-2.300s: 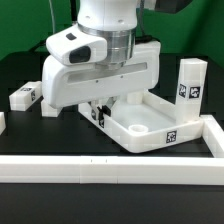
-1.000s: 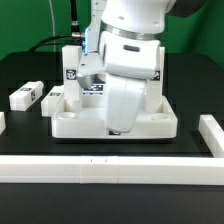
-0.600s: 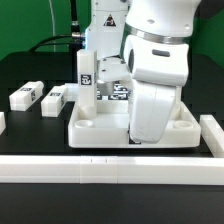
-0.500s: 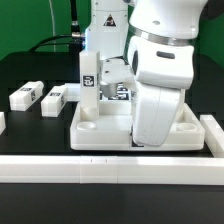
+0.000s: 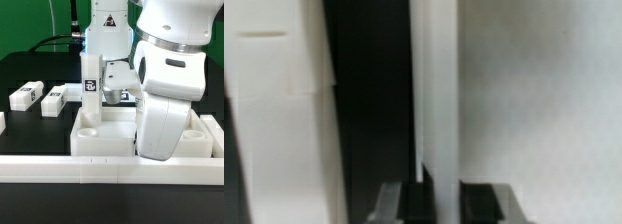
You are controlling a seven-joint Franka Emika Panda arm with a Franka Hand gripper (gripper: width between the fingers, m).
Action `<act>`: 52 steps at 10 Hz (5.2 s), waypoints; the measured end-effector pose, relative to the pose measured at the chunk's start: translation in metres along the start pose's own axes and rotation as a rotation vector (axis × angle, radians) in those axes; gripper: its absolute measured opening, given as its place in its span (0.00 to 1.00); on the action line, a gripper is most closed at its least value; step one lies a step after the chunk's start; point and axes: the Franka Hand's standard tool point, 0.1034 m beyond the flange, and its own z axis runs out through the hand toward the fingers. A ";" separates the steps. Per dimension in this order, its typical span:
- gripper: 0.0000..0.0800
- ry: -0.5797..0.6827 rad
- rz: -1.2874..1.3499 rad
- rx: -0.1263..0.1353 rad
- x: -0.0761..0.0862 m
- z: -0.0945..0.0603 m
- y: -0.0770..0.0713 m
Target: Assemble desk
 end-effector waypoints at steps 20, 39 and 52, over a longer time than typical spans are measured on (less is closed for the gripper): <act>0.81 -0.129 0.554 0.005 -0.080 -0.063 -0.033; 0.81 -0.199 1.111 0.277 -0.194 -0.037 -0.118; 0.81 -0.162 1.597 0.486 -0.202 -0.009 -0.159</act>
Offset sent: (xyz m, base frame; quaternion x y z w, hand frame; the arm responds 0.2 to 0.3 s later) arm -0.0039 -0.0052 0.0158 0.0000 -0.0285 -0.0095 0.9995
